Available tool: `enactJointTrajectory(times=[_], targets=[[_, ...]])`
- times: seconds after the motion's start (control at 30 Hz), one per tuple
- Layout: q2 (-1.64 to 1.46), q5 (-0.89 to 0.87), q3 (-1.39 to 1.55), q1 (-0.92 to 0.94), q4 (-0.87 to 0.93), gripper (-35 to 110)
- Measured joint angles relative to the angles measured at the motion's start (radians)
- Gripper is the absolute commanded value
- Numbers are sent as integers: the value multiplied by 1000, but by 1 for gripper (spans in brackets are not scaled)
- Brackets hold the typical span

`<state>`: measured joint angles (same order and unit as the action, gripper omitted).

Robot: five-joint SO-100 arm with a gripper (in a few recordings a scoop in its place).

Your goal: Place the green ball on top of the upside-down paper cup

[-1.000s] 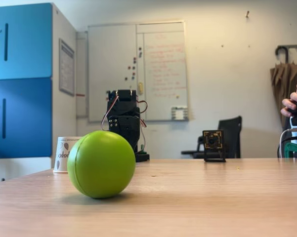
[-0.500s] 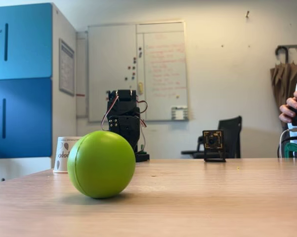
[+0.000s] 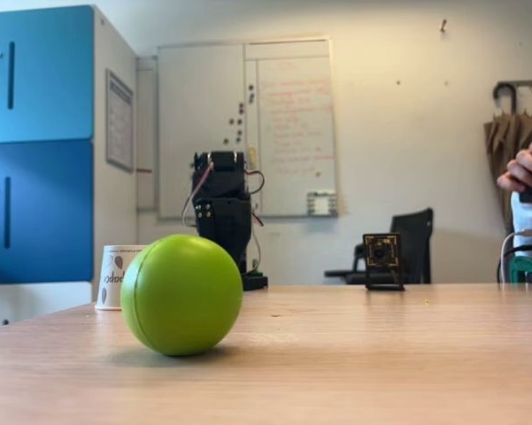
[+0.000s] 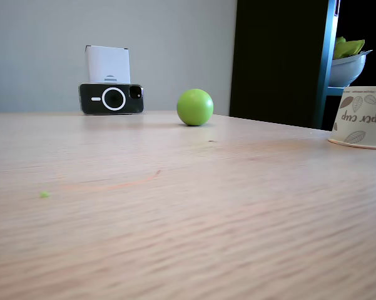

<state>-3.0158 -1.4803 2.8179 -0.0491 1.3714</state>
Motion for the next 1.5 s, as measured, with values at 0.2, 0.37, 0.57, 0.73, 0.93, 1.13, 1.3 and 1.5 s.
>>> enactJointTrajectory(times=[0.2,0.37,0.57,0.73,0.93,1.13,1.3,1.5], targets=[[351,20,-382,0,43,5],[675,49,-710,-18,40,11],[1054,81,-1071,-20,40,18],[1361,84,-1367,-37,40,25],[1736,84,-1807,-64,40,28],[1988,67,-2192,-78,43,33],[2114,34,-2367,-75,41,38],[2181,3,-2398,-89,9,42]])
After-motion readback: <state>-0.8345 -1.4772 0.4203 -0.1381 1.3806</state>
